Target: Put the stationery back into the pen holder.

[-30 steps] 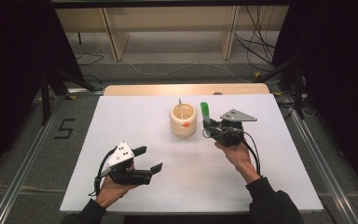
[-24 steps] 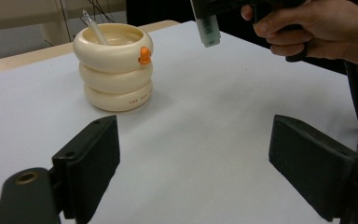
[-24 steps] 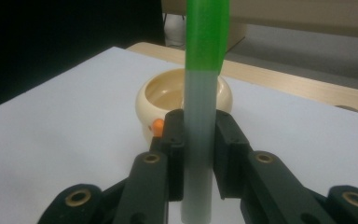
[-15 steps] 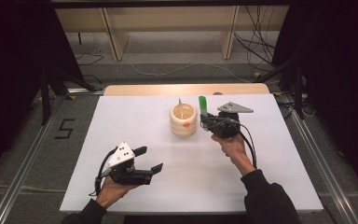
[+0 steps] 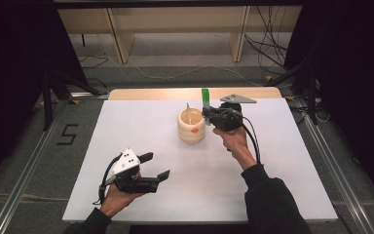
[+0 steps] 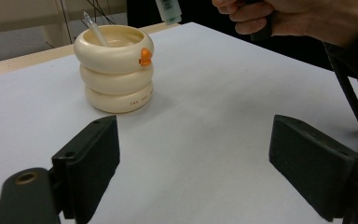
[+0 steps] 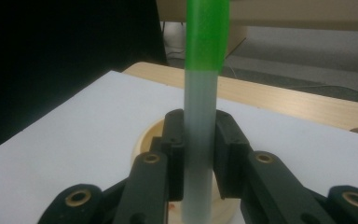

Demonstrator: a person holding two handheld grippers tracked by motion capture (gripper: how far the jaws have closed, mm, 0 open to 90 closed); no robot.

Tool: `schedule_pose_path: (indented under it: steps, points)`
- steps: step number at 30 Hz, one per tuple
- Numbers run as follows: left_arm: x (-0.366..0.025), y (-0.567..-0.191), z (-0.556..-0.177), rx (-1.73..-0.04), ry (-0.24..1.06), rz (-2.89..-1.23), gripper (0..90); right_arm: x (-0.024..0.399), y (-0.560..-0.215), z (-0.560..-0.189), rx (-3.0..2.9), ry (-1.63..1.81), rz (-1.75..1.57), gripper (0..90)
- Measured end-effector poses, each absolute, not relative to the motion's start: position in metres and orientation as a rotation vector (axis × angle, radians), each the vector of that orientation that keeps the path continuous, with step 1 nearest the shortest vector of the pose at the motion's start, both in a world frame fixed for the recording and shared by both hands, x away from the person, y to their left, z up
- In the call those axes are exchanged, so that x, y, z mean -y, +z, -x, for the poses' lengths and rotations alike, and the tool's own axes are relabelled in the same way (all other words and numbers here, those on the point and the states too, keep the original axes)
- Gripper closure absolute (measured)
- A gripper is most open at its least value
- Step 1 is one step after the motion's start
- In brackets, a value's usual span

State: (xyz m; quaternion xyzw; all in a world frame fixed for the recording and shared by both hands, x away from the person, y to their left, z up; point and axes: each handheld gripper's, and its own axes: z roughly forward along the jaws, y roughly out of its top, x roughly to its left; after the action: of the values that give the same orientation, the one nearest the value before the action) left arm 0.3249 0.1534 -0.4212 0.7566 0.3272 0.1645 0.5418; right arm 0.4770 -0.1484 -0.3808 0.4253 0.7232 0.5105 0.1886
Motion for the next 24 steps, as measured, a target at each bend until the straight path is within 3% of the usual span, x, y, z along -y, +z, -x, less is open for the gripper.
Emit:
schedule_pose_path:
  steps: [24]
  points:
    - [-0.161,-0.42,-0.326,-0.829,0.462,-1.774,15.8,0.116,-0.384,-0.504,-2.026,1.41,-1.25,77.0]
